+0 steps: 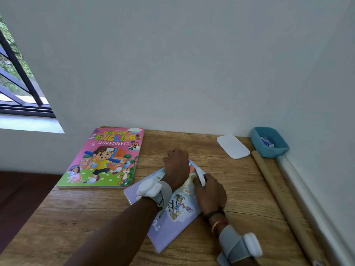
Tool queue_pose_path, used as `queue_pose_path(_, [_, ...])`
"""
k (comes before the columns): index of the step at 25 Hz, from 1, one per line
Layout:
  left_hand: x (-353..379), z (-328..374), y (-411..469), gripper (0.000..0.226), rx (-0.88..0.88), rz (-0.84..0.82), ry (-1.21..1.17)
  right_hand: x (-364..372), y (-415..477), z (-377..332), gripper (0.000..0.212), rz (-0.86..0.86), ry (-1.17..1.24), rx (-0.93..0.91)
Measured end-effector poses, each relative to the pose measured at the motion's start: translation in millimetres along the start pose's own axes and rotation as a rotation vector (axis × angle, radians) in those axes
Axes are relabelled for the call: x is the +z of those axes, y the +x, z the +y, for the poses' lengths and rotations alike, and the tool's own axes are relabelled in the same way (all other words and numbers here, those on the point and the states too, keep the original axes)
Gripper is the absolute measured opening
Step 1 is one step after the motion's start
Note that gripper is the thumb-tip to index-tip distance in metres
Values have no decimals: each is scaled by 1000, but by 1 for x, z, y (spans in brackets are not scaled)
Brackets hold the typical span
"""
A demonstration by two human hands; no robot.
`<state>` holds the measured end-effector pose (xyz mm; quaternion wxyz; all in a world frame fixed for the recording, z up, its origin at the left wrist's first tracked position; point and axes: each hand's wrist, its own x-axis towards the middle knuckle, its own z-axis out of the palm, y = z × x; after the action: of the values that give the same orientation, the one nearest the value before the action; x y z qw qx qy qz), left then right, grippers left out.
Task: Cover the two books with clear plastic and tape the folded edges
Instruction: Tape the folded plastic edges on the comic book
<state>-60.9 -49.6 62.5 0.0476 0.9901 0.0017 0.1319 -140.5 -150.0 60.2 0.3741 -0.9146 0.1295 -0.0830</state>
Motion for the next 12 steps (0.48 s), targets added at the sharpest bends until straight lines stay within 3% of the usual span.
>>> queue_pose_path(4, [-8,-23,23,46,-155,-318,-312,6,-5,-3,19,64,-123,-81])
queue_pose_path(7, [-21,-52,29,45,-173,-454,-703,4,-6,-3,27,77,-141,-128])
queue_pose_path(9, [-37,-67,29,56,-172,-415,-748,1,-8,-14,39,14,62,-85])
queue_pose_path(12, [-86,-75,40,51,-131,-251,-583,-9,-15,-53,48,-261,643,-38])
